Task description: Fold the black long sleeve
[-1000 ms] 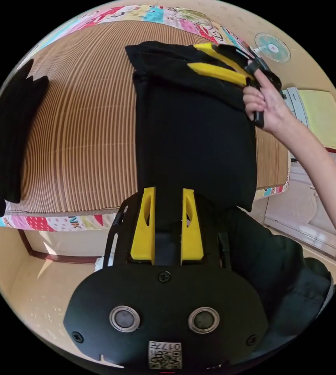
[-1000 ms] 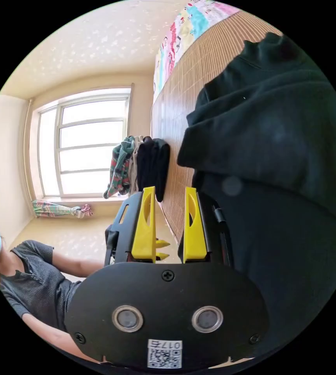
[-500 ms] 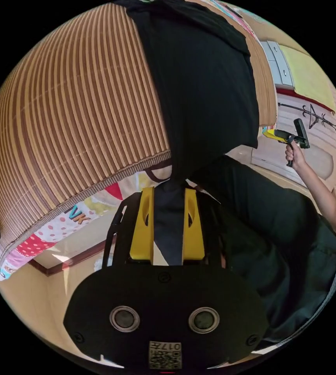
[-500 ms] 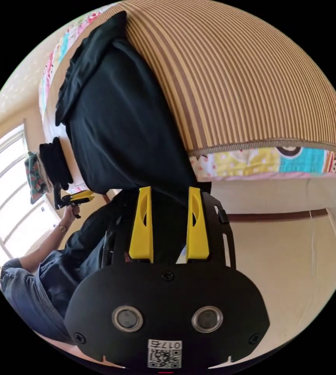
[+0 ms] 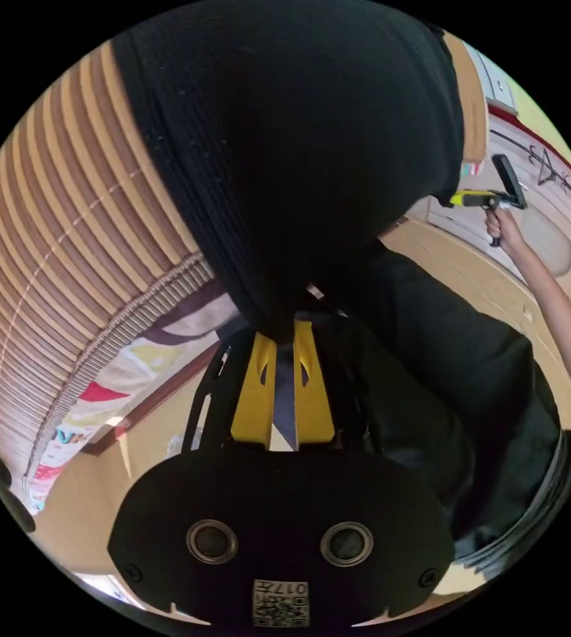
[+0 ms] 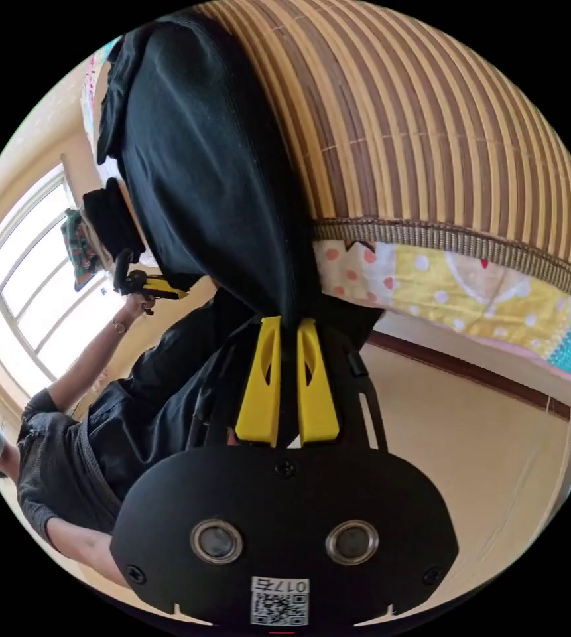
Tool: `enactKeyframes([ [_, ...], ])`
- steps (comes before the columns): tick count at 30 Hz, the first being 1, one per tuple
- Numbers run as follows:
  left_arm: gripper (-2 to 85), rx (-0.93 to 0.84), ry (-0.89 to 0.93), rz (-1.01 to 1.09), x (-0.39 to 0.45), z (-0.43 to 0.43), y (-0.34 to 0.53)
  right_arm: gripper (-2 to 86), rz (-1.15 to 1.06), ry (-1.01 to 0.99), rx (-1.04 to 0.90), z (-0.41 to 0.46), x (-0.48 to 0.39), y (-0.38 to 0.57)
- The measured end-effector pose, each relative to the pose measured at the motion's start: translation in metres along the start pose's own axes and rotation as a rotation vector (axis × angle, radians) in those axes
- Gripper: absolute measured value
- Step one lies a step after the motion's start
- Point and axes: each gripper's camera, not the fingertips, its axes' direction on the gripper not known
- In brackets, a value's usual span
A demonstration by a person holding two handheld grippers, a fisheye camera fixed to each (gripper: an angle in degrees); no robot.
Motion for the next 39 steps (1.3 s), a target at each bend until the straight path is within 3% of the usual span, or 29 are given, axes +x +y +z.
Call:
enactKeyframes([
  [3,4.5,0.008,0.199,0.126,-0.006,-0.025,0.028,3.8,-0.101,-0.178,0.045,-0.034,0.002,0.022],
  [7,4.3,0.278,0.569,0.239,-0.028,-0.087,0.095,3.1,-0.267,-0.531,0.167,-0.087,0.008,0.070],
  [9,4.3,0.404,0.663,0.282,-0.036,-0.110,0.126,2.7,-0.383,-0.693,0.266,-0.123,0.003,0.105],
  [14,4.3,0.607,0.949,0.471,-0.037,-0.130,0.191,1.9,-0.619,-0.897,0.297,-0.155,-0.028,0.158],
  [16,4.4,0.687,1.110,0.519,-0.038,-0.120,0.210,1.6,-0.608,-0.958,0.361,-0.158,-0.025,0.168],
  [20,4.4,0.898,1.132,0.375,-0.055,-0.104,0.219,1.2,-0.344,-1.065,0.596,-0.158,0.011,0.155],
  [23,4.4,1.038,1.109,0.083,-0.085,-0.098,0.205,1.0,-0.101,-1.086,0.669,-0.161,0.020,0.117],
  [27,4.4,1.190,1.238,-0.121,-0.115,-0.120,0.165,1.2,-0.016,-1.093,0.785,-0.198,-0.016,0.055],
  [39,4.3,1.240,1.118,-0.278,-0.160,-0.248,0.039,3.1,0.156,-1.030,0.973,-0.259,-0.086,-0.104],
])
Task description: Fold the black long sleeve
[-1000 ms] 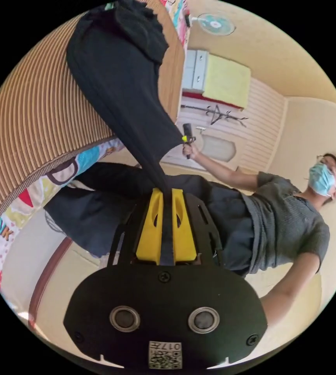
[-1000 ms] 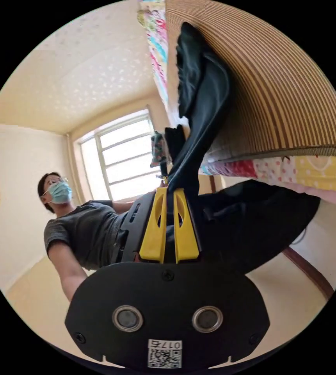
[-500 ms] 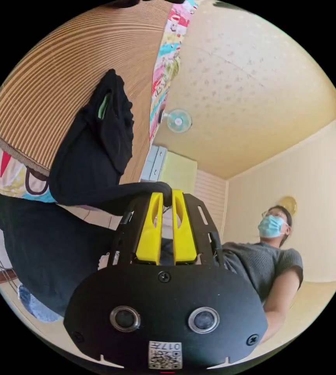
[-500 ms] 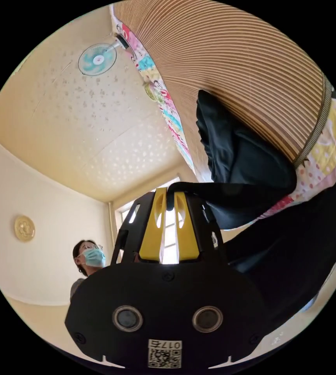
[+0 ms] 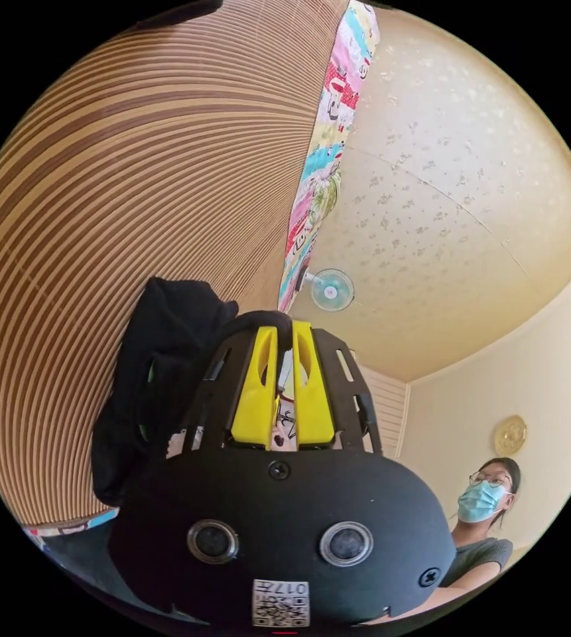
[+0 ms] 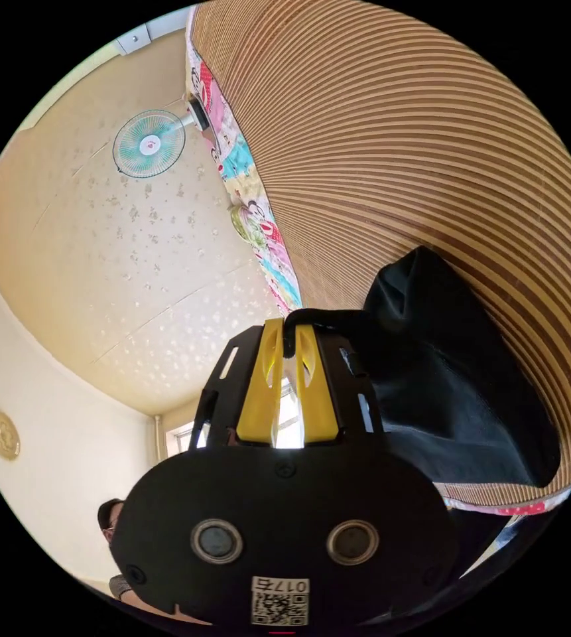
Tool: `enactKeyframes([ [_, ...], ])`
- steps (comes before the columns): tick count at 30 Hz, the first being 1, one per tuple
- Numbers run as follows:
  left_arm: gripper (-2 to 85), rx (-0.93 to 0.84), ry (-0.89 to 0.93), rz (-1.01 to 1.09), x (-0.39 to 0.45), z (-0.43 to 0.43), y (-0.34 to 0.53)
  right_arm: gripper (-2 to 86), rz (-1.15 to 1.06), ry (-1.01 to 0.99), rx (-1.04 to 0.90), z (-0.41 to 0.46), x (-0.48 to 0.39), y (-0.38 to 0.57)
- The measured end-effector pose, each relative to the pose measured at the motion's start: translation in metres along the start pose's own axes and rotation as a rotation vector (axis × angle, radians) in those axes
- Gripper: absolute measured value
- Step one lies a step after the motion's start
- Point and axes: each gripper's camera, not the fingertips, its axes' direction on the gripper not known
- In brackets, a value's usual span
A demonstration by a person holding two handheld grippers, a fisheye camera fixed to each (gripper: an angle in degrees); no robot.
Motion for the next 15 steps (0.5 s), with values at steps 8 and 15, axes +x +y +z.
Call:
enactKeyframes([
  [8,7.5,-0.170,-0.085,0.001,-0.028,0.035,-0.021,6.3,-0.199,0.027,-0.110,0.012,-0.011,-0.024],
  [15,16.6,-0.286,-0.425,0.183,-0.018,0.000,0.049,12.0,-0.411,0.631,-0.555,0.058,-0.064,0.049],
])
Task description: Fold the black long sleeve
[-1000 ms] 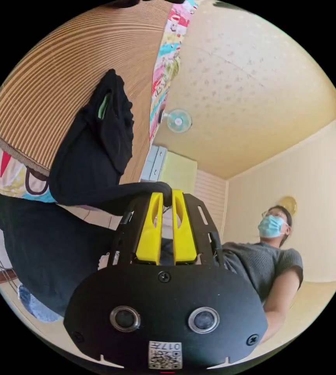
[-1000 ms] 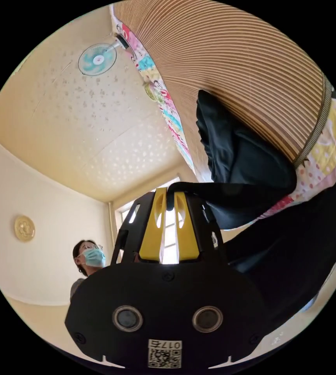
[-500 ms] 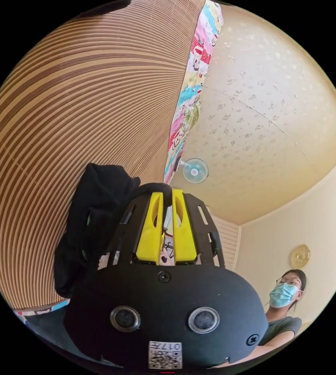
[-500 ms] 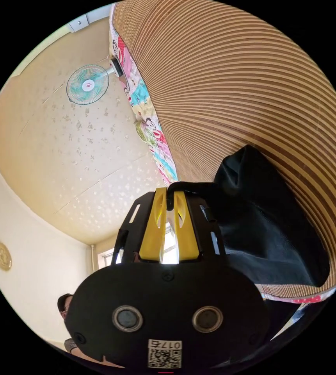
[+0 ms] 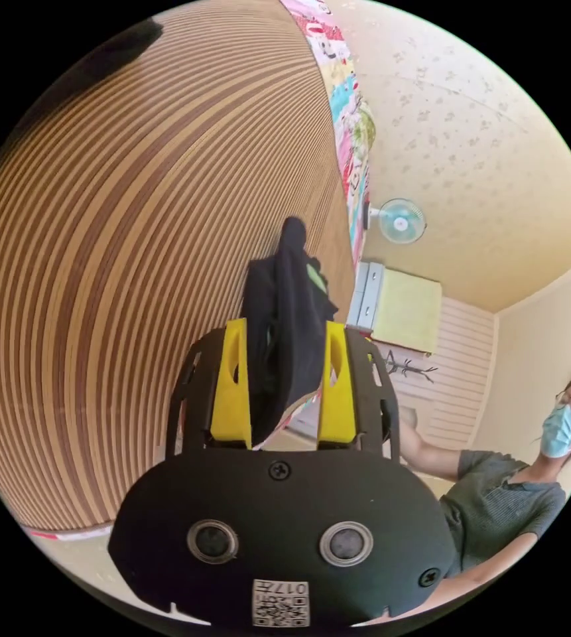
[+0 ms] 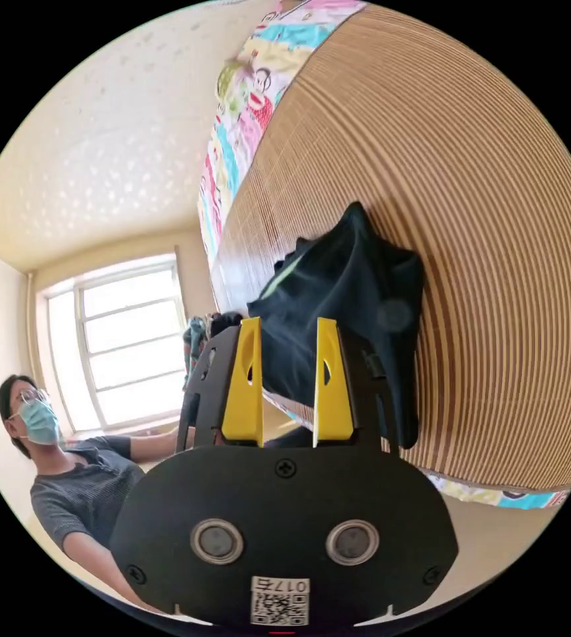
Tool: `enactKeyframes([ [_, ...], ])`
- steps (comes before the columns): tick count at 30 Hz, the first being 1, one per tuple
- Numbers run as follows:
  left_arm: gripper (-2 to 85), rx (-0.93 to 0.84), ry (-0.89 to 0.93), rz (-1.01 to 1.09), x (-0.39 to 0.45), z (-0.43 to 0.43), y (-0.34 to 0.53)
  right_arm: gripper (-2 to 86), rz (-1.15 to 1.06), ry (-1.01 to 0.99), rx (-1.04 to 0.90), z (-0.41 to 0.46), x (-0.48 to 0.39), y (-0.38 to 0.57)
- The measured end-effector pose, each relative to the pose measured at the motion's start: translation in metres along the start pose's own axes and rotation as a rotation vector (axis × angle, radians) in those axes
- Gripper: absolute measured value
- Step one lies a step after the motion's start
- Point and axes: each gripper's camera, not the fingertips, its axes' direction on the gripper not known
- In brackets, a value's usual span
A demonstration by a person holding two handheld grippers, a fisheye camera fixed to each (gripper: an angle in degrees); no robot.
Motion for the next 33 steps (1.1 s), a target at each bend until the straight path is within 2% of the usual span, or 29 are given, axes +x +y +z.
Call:
enactKeyframes([
  [4,16.6,-0.177,-0.100,0.033,-0.004,0.054,0.055,13.8,-0.083,0.082,-0.249,0.088,-0.052,0.015],
  [8,13.8,-0.179,-0.084,0.022,0.001,0.090,0.080,16.3,-0.173,0.136,-0.463,0.212,-0.125,0.017],
  [10,8.7,-0.187,-0.160,-0.024,0.010,0.110,0.091,17.8,-0.182,0.183,-0.551,0.269,-0.152,0.015],
  [12,6.6,-0.146,-0.205,0.032,0.033,0.117,0.102,21.1,-0.156,0.372,-0.653,0.337,-0.180,0.010],
  [15,5.8,-0.104,-0.275,0.126,0.082,0.124,0.120,21.3,-0.194,0.594,-0.655,0.385,-0.217,0.003],
  [17,5.6,-0.077,-0.345,0.166,0.112,0.127,0.133,20.9,-0.231,0.753,-0.748,0.419,-0.230,0.006],
  [19,5.5,-0.058,-0.447,0.214,0.151,0.138,0.146,19.0,-0.274,0.883,-0.882,0.453,-0.234,0.016],
  [21,5.5,-0.075,-0.532,0.242,0.175,0.151,0.152,13.0,-0.394,1.128,-1.063,0.489,-0.233,0.040],
  [23,6.0,-0.151,-0.593,0.279,0.190,0.169,0.154,10.5,-0.482,1.211,-1.142,0.500,-0.232,0.057],
  [25,6.7,-0.178,-0.623,0.342,0.203,0.178,0.159,9.1,-0.509,1.171,-1.085,0.483,-0.238,0.058],
  [28,8.4,-0.162,-0.496,0.446,0.220,0.162,0.169,8.1,-0.409,0.819,-0.874,0.396,-0.244,0.039],
  [30,8.7,-0.157,-0.384,0.511,0.227,0.148,0.175,7.7,-0.412,0.489,-0.667,0.296,-0.236,0.035],
  [31,8.9,-0.167,-0.347,0.526,0.228,0.141,0.177,7.7,-0.415,0.414,-0.612,0.269,-0.231,0.037],
  [33,9.3,-0.208,-0.352,0.505,0.222,0.137,0.175,7.6,-0.442,0.175,-0.433,0.168,-0.204,0.050],
])
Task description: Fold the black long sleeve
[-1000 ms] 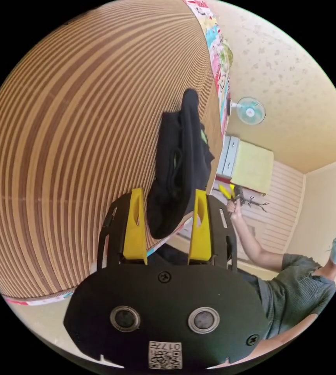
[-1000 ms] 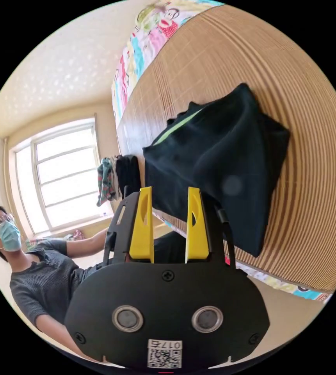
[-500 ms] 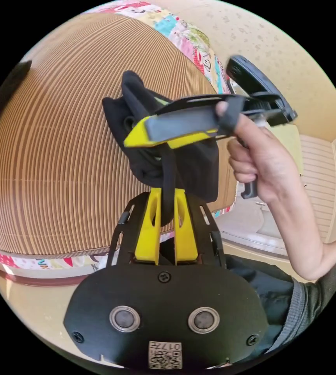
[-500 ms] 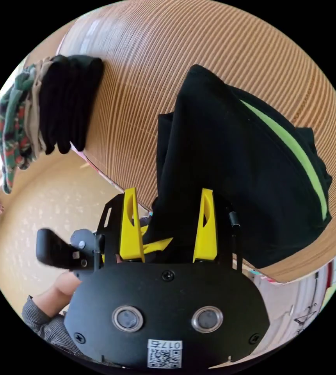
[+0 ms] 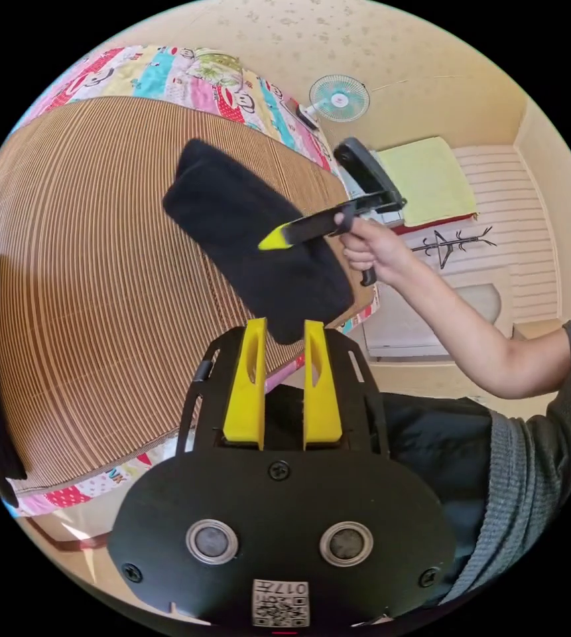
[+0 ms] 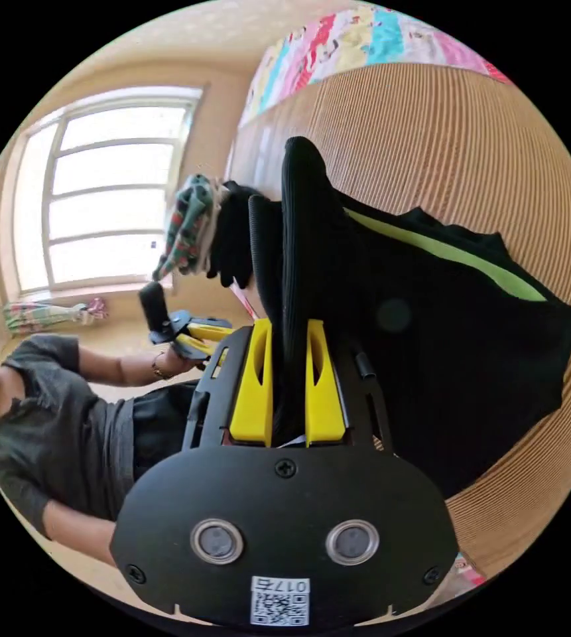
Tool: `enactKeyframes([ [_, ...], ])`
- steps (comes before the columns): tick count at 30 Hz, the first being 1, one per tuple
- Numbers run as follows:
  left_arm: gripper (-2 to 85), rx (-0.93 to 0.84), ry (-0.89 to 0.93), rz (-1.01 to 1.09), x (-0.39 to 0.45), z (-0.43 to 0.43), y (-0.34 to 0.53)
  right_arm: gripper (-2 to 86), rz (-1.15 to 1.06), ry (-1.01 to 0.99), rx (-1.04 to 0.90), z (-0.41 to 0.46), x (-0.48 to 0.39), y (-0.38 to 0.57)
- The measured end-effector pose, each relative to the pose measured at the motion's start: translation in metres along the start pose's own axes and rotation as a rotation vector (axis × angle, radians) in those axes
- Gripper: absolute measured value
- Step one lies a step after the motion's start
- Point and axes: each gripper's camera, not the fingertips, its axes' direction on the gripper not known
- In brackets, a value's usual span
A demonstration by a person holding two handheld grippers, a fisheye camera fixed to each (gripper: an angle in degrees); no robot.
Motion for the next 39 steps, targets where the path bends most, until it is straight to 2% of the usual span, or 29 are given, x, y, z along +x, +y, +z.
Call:
enactKeyframes([
  [4,10.1,-0.117,0.006,-0.040,-0.022,0.014,-0.002,7.9,0.016,-0.062,0.178,-0.070,0.046,0.094],
  [8,11.1,-0.158,0.029,-0.075,-0.031,0.034,-0.020,9.8,0.231,0.043,0.231,-0.093,0.116,0.167],
  [12,13.6,-0.093,0.164,-0.204,-0.043,0.064,-0.050,17.1,0.512,0.160,0.230,-0.093,0.184,0.212],
  [13,15.1,-0.087,0.175,-0.231,-0.045,0.076,-0.060,17.9,0.518,0.128,0.256,-0.094,0.191,0.217],
  [15,17.1,-0.089,0.161,-0.244,-0.046,0.094,-0.077,20.7,0.483,-0.084,0.327,-0.091,0.217,0.228],
  [17,18.1,-0.083,0.157,-0.249,-0.048,0.112,-0.096,21.6,0.453,-0.152,0.312,-0.081,0.230,0.227],
  [19,18.7,-0.076,0.165,-0.267,-0.054,0.137,-0.120,22.4,0.436,-0.147,0.257,-0.067,0.237,0.220],
  [22,18.4,-0.108,0.177,-0.302,-0.066,0.170,-0.148,22.0,0.373,-0.245,0.223,-0.040,0.242,0.204],
  [26,16.5,-0.175,0.260,-0.298,-0.071,0.202,-0.174,16.4,0.379,-0.076,0.209,-0.017,0.221,0.195],
  [29,13.8,-0.206,0.262,-0.404,-0.073,0.213,-0.177,13.3,0.390,-0.224,0.219,-0.011,0.226,0.212],
  [34,12.1,-0.280,0.255,-0.311,-0.001,0.226,-0.196,12.0,0.323,-0.277,0.284,-0.041,0.215,0.267],
  [39,12.0,-0.316,0.349,-0.195,0.112,0.283,-0.224,11.7,0.283,-0.220,0.426,-0.149,0.210,0.380],
])
